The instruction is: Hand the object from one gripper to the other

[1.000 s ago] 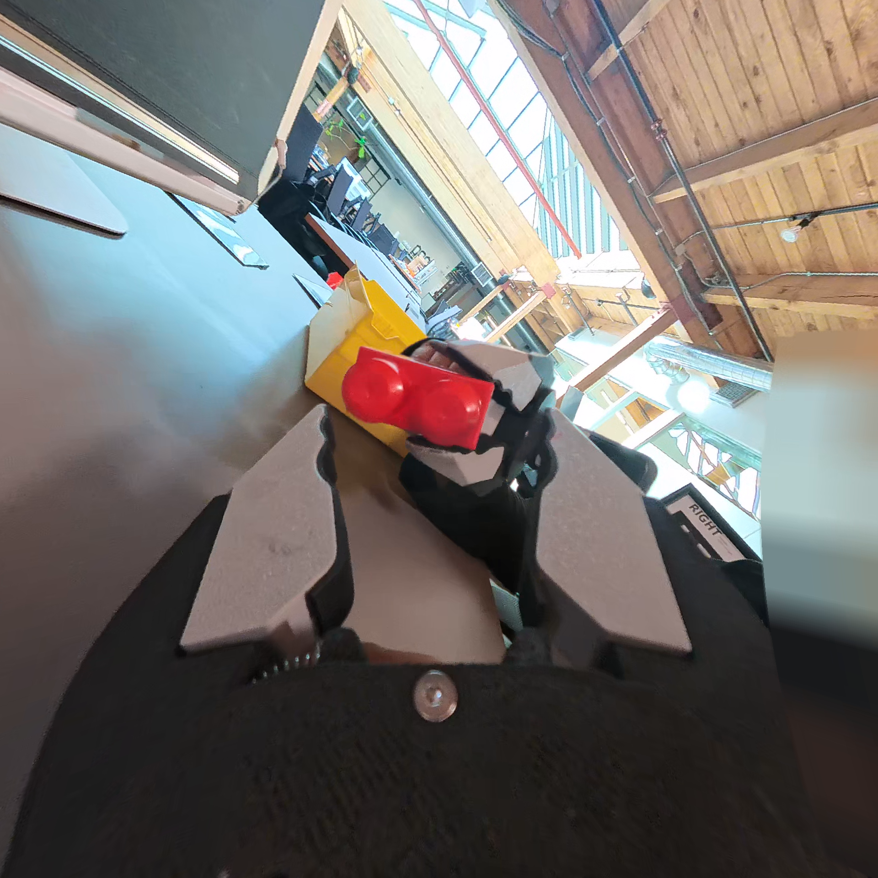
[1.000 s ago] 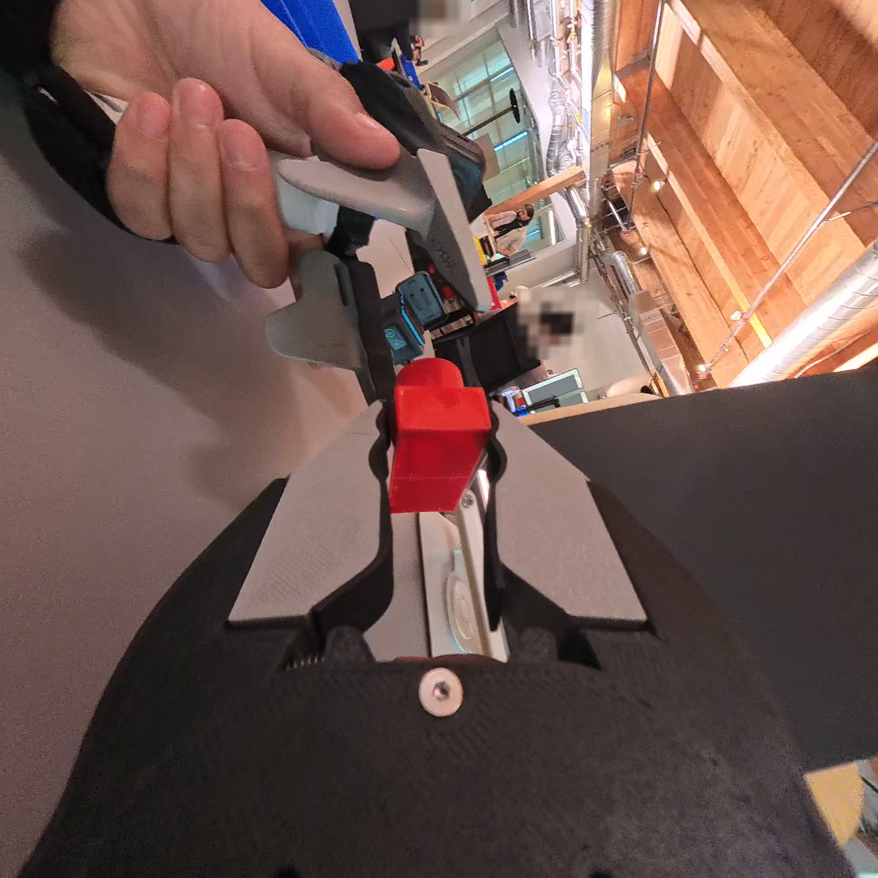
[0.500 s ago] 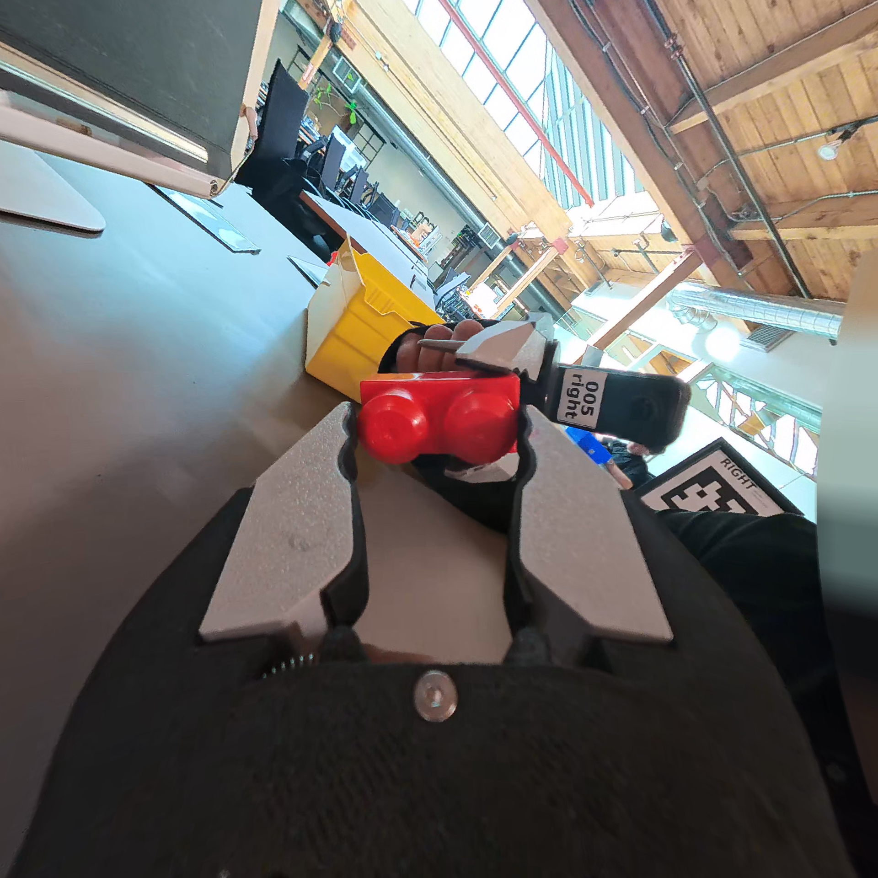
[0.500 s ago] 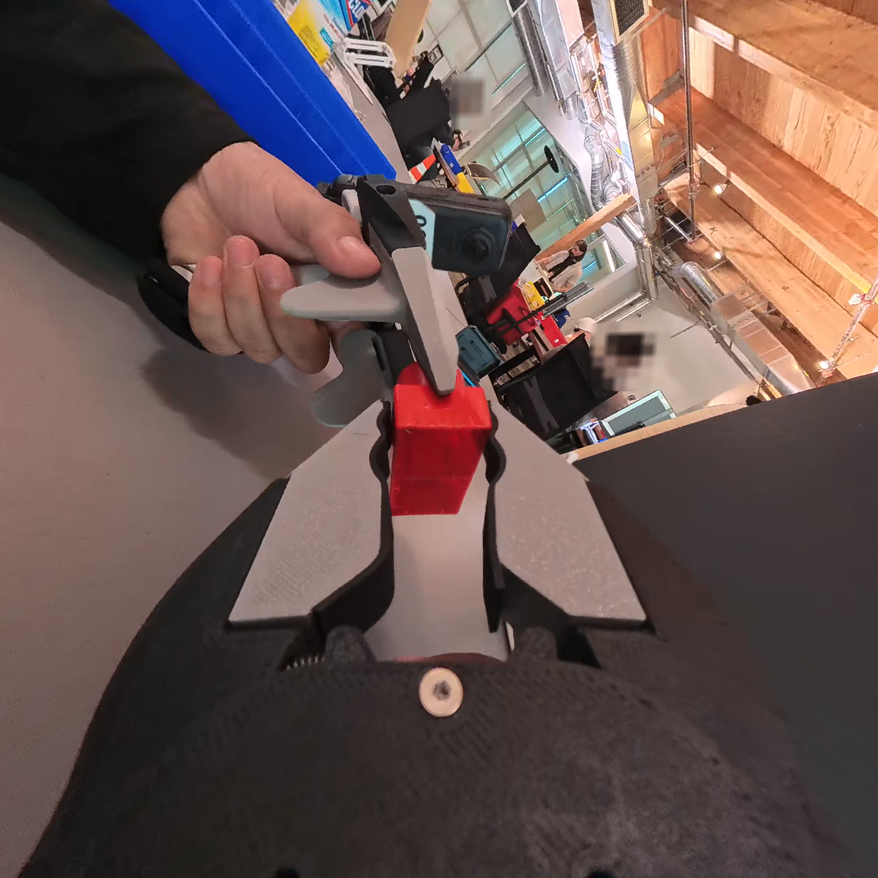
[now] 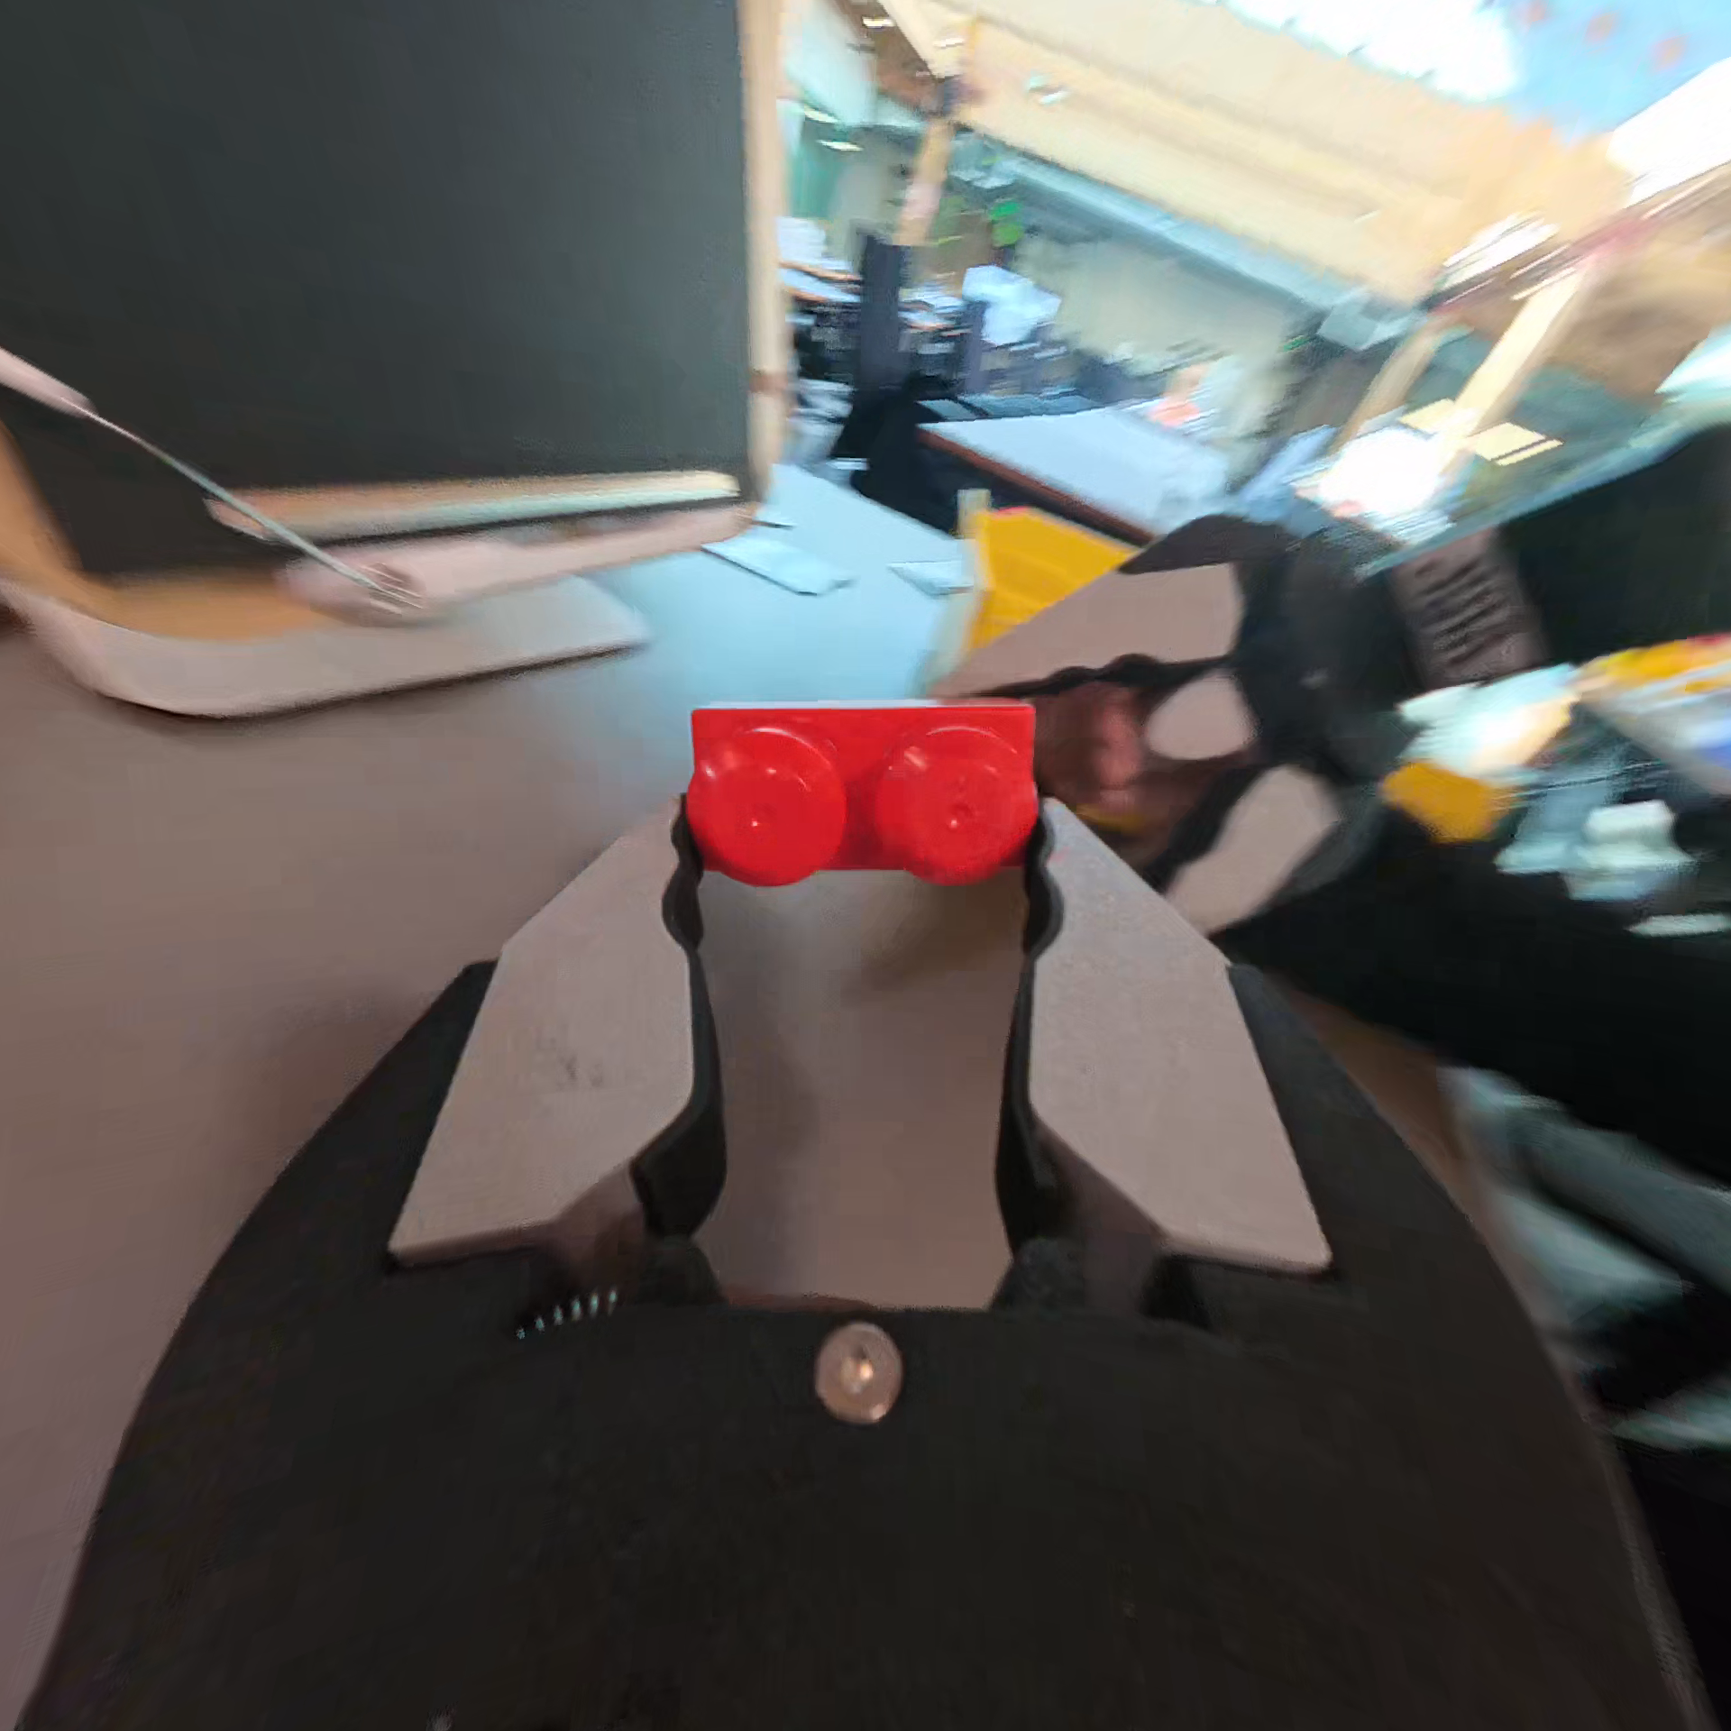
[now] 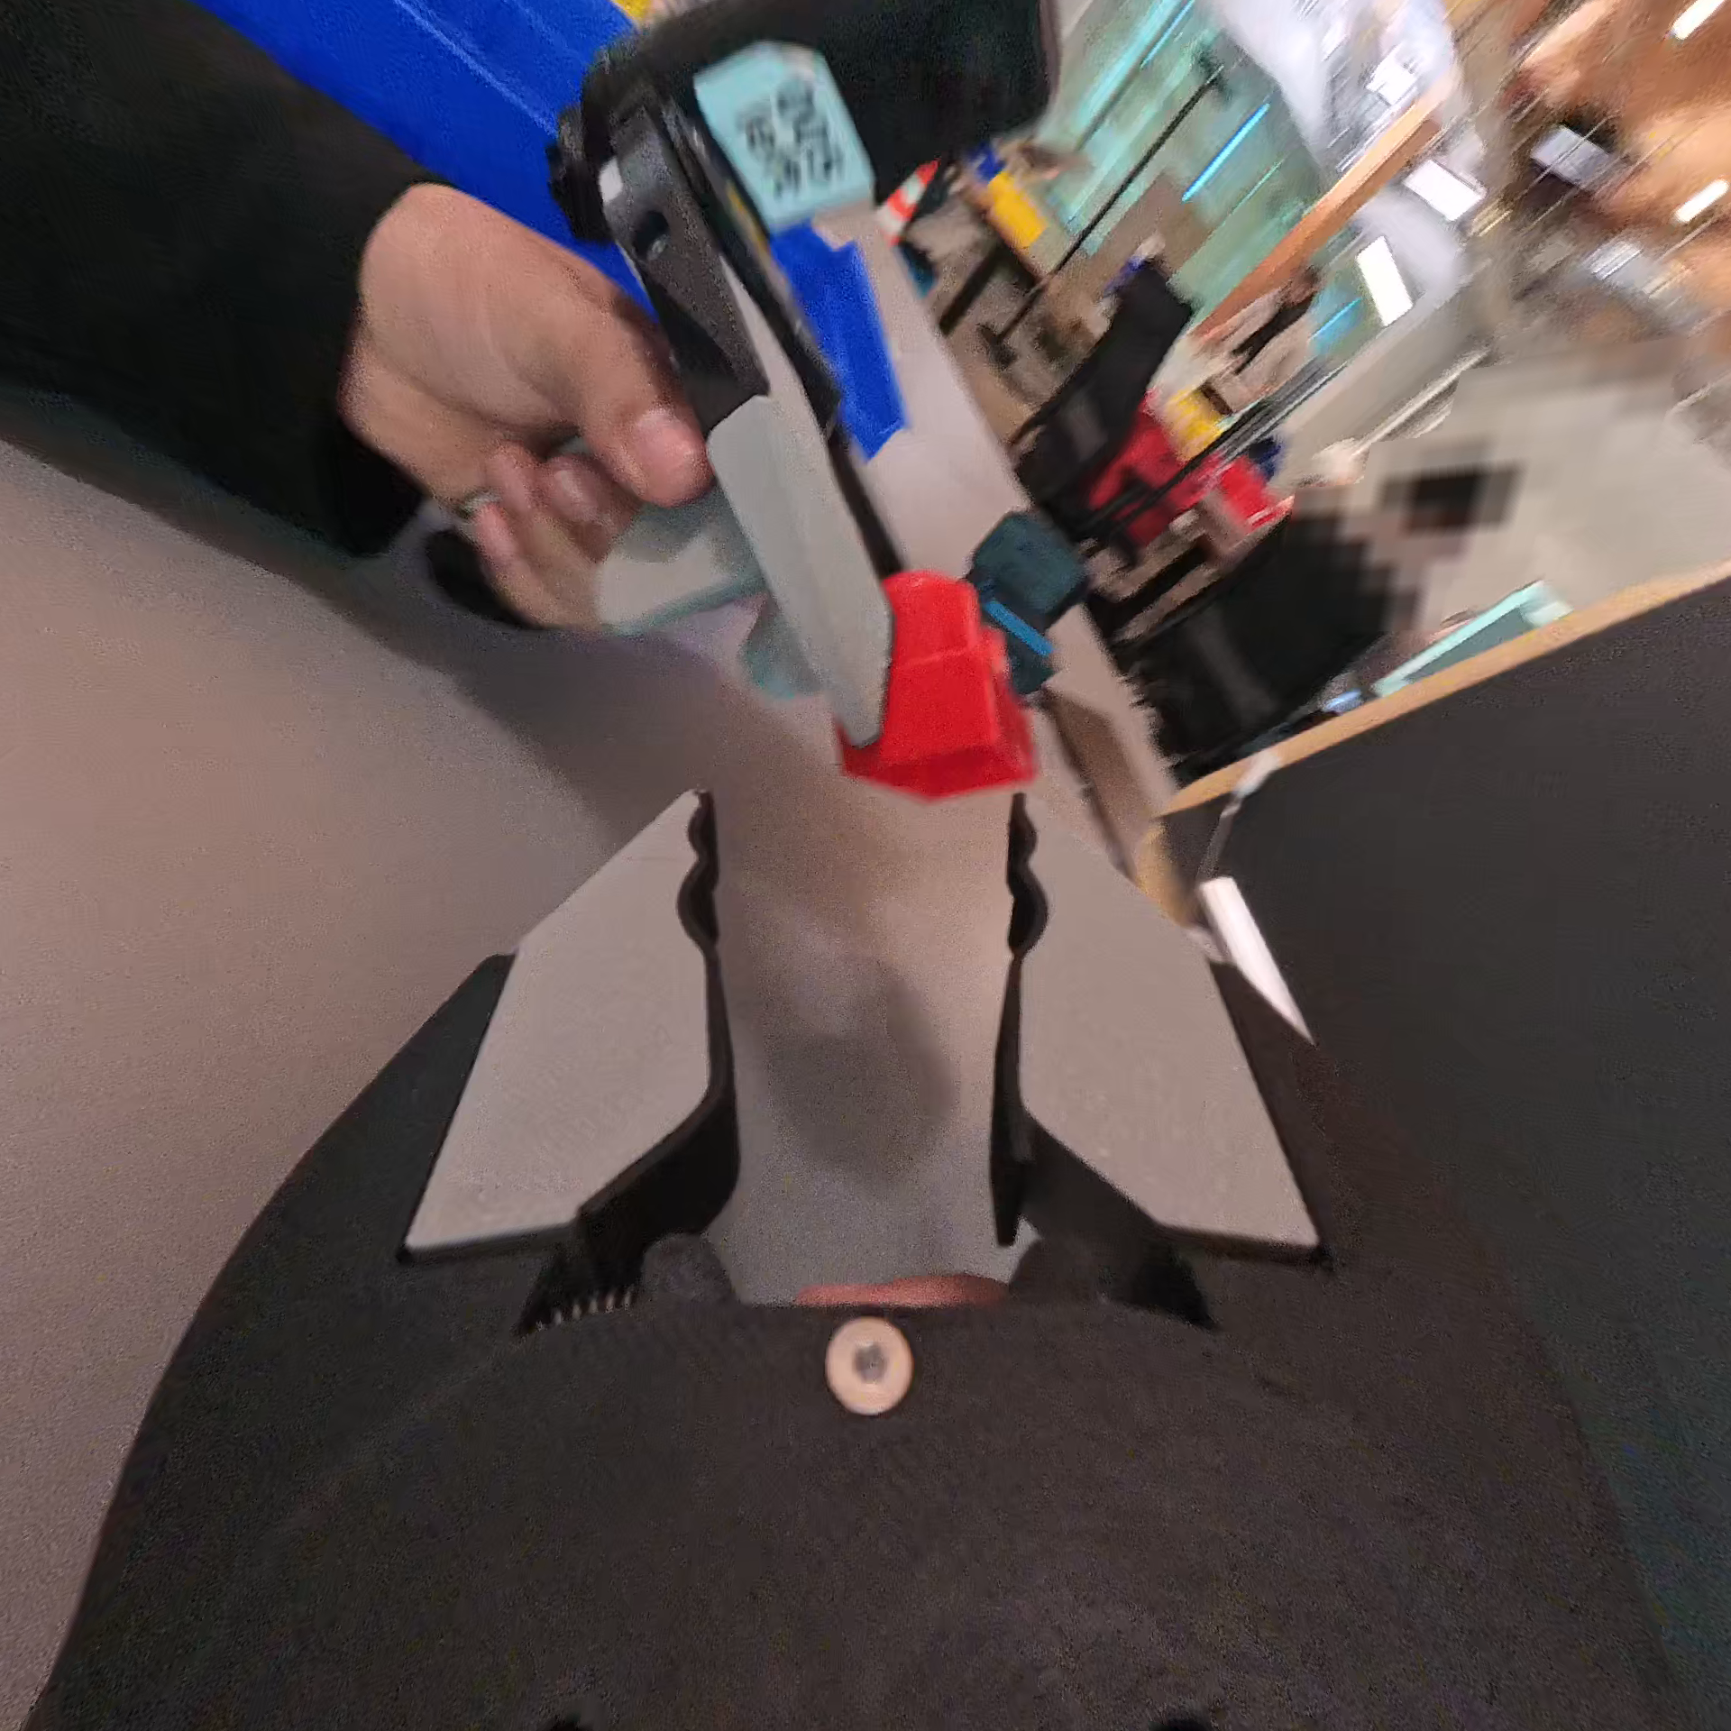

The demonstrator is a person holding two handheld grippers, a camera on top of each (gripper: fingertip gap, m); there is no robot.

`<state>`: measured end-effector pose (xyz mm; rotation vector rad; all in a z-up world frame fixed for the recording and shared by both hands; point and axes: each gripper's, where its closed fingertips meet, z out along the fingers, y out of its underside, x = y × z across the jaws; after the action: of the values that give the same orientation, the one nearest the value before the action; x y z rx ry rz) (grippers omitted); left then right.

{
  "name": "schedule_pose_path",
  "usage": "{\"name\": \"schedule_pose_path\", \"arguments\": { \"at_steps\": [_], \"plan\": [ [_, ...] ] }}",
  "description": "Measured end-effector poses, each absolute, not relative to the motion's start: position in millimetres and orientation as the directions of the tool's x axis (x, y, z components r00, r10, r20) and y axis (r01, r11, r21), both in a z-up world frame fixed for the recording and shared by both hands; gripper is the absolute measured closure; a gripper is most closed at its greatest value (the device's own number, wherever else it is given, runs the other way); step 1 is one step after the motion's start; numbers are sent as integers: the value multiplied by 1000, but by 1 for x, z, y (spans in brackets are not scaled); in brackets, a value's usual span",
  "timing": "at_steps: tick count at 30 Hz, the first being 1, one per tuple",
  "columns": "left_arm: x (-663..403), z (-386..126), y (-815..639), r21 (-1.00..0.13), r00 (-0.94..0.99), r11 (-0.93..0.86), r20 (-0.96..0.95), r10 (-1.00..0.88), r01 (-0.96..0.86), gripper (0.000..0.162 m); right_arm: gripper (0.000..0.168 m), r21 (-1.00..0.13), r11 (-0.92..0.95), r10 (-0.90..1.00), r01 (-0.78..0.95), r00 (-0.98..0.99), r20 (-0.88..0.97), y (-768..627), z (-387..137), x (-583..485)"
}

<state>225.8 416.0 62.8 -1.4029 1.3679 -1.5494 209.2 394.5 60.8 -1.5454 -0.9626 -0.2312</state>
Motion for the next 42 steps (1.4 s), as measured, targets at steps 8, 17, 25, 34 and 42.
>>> {"name": "schedule_pose_path", "arguments": {
  "at_steps": [8,17,25,34,42],
  "plan": [
    [212,85,442,-726,158,684,-686,-710,-76,94,90,-957,-200,618,208,785,42,393,57,208],
    [238,53,413,-466,70,845,-883,-465,-262,95,107,-946,-288,473,146,881,-9,420,36,214],
    [233,31,424,-713,-20,649,-669,-743,-265,107,124,-889,-310,325,338,916,235,425,30,251],
    [231,51,393,-961,-271,-162,220,-937,-223,81,124,-533,-83,125,842,540,832,422,54,266],
    [227,73,393,-969,-302,-218,242,-922,-112,126,123,-261,-16,111,965,261,959,423,46,229]
  ]
}}
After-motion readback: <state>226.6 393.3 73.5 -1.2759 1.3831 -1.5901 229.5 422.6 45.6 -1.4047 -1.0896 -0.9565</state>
